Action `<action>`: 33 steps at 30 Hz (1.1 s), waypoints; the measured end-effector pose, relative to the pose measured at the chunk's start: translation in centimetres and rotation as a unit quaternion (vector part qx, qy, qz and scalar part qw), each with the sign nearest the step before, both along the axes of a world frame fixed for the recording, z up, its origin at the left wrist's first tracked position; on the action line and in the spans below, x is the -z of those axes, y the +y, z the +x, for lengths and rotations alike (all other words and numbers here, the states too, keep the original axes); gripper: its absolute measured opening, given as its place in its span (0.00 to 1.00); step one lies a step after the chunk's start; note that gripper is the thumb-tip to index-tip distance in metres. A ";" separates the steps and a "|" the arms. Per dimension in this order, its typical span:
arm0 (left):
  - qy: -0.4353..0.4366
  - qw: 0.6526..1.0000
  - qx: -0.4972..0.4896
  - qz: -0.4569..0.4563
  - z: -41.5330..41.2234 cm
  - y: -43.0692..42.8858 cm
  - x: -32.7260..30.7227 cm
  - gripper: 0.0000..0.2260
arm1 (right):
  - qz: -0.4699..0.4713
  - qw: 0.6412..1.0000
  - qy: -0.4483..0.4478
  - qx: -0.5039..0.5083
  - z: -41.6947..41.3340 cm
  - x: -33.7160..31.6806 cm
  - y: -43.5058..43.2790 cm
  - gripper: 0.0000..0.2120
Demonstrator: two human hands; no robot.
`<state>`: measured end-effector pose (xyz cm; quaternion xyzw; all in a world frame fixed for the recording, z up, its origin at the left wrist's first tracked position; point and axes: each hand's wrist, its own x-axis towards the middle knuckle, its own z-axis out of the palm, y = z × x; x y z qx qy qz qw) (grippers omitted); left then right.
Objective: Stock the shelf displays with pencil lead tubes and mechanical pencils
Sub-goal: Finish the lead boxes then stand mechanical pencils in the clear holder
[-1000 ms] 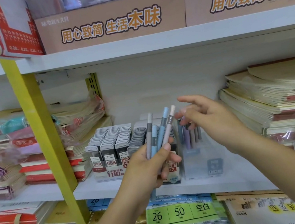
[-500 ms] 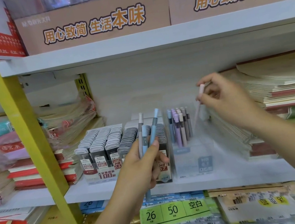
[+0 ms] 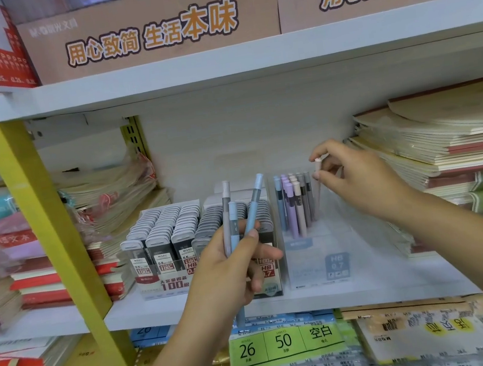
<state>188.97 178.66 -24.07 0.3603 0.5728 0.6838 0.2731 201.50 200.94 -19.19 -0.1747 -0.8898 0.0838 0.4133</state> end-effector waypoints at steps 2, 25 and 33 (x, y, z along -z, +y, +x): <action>0.000 1.000 0.000 -0.001 0.0 0.0 0.0 0.07 | 0.009 1.000 -0.023 0.012 -0.2 0.1 0.2 0.10; 0.011 1.000 0.003 -0.002 -0.1 0.2 0.1 0.06 | -0.011 0.998 -0.053 0.027 -0.9 0.8 0.9 0.12; 0.019 1.000 0.007 0.004 -0.1 0.4 0.0 0.07 | -0.001 0.998 0.052 0.024 -0.7 1.0 -0.1 0.12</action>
